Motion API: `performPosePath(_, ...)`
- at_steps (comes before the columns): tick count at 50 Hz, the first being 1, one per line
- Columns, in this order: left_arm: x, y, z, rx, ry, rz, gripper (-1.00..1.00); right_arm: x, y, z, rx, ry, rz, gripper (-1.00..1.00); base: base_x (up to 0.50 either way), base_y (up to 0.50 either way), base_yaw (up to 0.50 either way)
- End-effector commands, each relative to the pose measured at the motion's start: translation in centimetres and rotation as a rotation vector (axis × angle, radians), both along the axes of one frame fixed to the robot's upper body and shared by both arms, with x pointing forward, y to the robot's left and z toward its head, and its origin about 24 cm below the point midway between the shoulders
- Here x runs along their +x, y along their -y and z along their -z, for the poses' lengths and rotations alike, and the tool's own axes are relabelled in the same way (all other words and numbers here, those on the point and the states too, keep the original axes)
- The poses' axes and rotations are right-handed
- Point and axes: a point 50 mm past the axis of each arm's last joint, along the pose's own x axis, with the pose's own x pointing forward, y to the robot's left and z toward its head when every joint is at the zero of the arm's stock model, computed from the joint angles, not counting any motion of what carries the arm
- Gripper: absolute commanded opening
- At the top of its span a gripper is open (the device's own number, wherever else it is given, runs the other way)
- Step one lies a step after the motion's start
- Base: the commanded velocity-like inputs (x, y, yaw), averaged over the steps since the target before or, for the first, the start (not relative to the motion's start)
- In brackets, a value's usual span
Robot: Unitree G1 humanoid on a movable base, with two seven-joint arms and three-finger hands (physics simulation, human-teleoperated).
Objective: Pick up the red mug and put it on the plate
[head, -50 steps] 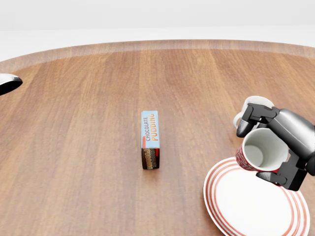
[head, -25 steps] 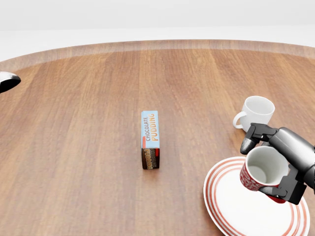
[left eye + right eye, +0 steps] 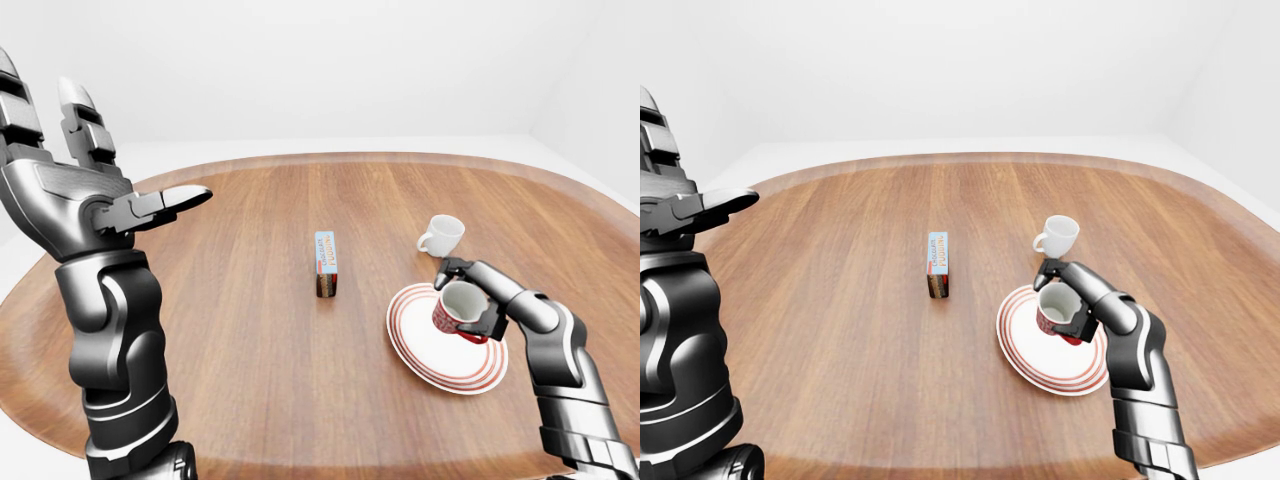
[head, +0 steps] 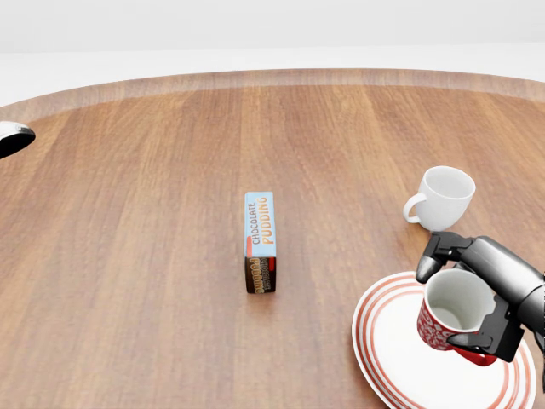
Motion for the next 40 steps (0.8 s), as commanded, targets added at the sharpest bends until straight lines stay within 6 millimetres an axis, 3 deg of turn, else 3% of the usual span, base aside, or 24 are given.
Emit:
performPosePath(1,0.1,-0.1,0.0,0.000,-0.002,-0.002,1.00,-0.1,0.2,1.3,0.043,-0.049,0.007,-1.00,0.00,0.00,0.00)
performPosePath(40,0.1,-0.2,0.1,0.005,-0.009,-0.005,1.00,0.1,0.0,3.2,0.117,-0.119,0.012,-1.00,0.00,0.00,0.00)
